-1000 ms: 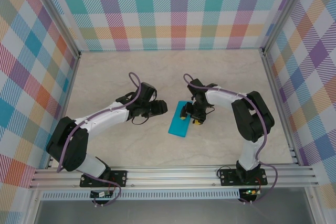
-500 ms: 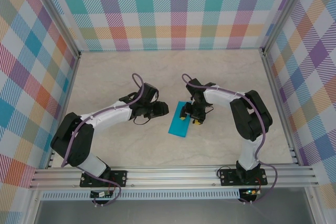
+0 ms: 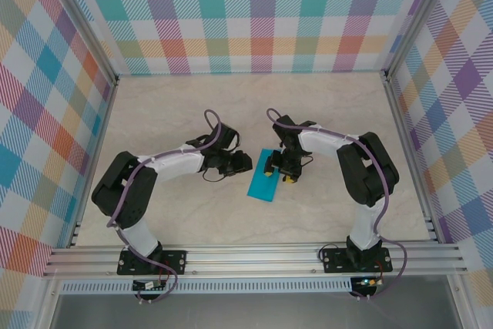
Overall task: Fold a paper plane with a square sheet of paper (pick it up from the middle)
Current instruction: Hold the square sheet of paper at the center of the table.
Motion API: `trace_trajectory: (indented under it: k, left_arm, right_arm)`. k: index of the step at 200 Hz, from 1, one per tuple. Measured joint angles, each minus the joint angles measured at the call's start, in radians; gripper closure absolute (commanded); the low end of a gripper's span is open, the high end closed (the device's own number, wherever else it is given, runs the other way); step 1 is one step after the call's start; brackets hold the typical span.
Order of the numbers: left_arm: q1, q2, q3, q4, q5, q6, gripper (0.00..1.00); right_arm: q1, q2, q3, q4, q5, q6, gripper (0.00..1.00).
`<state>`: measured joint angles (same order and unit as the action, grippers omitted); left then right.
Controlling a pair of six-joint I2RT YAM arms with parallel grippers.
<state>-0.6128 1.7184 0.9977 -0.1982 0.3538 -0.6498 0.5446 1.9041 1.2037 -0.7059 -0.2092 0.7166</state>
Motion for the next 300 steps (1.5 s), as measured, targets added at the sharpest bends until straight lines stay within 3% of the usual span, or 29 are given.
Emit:
trace_trajectory:
  k: [16, 43, 114, 232, 273, 291, 300]
  left_arm:
    - [0.000, 0.033, 0.014, 0.023, 0.027, -0.008, 0.90]
    - [0.000, 0.082, 0.034, 0.057, 0.065, -0.021, 1.00]
    - [-0.006, 0.171, 0.069, 0.133, 0.127, -0.051, 1.00]
    - [-0.008, 0.224, 0.080, 0.146, 0.123, -0.064, 1.00]
    - [-0.008, 0.224, 0.078, 0.146, 0.117, -0.064, 1.00]
    - [-0.008, 0.224, 0.078, 0.147, 0.117, -0.063, 1.00]
    - [-0.008, 0.224, 0.076, 0.149, 0.117, -0.063, 1.00]
  right_arm:
    - [0.000, 0.000, 0.000, 0.000, 0.000, 0.000, 0.37]
    - [0.000, 0.002, 0.001, -0.002, 0.000, 0.000, 0.37]
    - [0.000, 0.002, 0.002, -0.002, 0.000, 0.000, 0.37]
    - [0.000, -0.003, 0.002, 0.002, -0.007, 0.000, 0.35]
    - [0.002, -0.078, -0.066, 0.079, 0.004, 0.000, 0.31]
    - [-0.018, -0.161, -0.130, 0.124, 0.017, 0.005, 0.37]
    - [-0.033, -0.220, -0.170, 0.156, 0.012, 0.013, 0.48]
